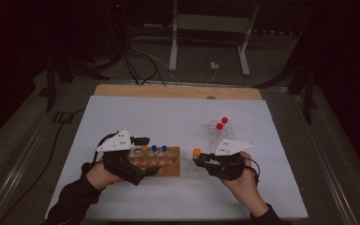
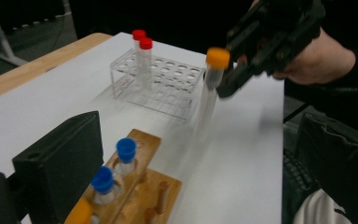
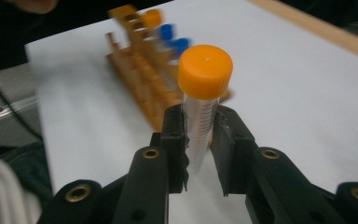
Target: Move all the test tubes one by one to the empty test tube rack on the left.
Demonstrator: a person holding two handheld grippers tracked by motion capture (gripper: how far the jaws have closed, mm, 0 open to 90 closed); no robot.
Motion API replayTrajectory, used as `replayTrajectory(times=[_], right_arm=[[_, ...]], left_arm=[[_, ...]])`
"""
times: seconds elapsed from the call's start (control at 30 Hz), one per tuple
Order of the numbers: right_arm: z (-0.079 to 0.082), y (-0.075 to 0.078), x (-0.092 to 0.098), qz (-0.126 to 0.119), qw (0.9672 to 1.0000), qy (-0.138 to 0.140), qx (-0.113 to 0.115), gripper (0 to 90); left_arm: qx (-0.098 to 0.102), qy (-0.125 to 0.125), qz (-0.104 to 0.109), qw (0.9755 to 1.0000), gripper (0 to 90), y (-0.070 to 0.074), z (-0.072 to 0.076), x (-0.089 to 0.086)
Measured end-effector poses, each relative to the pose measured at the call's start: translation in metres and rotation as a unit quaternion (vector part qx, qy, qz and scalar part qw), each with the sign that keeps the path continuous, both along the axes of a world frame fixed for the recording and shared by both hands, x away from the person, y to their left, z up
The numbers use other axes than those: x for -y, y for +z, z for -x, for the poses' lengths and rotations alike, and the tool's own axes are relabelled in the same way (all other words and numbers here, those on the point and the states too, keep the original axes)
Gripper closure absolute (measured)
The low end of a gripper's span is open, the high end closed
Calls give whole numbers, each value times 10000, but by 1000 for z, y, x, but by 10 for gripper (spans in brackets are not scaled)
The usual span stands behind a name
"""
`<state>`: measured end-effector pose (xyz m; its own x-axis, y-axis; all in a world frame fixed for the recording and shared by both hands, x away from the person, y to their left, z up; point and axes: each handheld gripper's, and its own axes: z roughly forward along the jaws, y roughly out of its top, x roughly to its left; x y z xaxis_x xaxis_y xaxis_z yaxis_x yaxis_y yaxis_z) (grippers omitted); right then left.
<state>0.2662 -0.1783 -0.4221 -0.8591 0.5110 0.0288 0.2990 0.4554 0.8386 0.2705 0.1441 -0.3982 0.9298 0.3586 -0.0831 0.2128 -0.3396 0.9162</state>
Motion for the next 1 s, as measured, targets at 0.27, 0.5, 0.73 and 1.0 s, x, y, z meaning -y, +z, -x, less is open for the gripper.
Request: replayTrajectory(times=[0.27,0.5,0.73,1.0], right_arm=[[14,-5,-26,78,9984,541,-117,752],[19,-10,-38,159,9967,769,-197,752],[22,-11,-42,197,9960,853,-195,752],[24,-11,-44,198,9955,902,-227,752]], left_arm=[[-69,-196,70,9998,87,-7,5,14],[-124,-406,56,9991,237,-14,9,27],[-155,-546,-43,9984,425,-20,11,35],[-171,-732,-118,9971,600,-25,12,40]])
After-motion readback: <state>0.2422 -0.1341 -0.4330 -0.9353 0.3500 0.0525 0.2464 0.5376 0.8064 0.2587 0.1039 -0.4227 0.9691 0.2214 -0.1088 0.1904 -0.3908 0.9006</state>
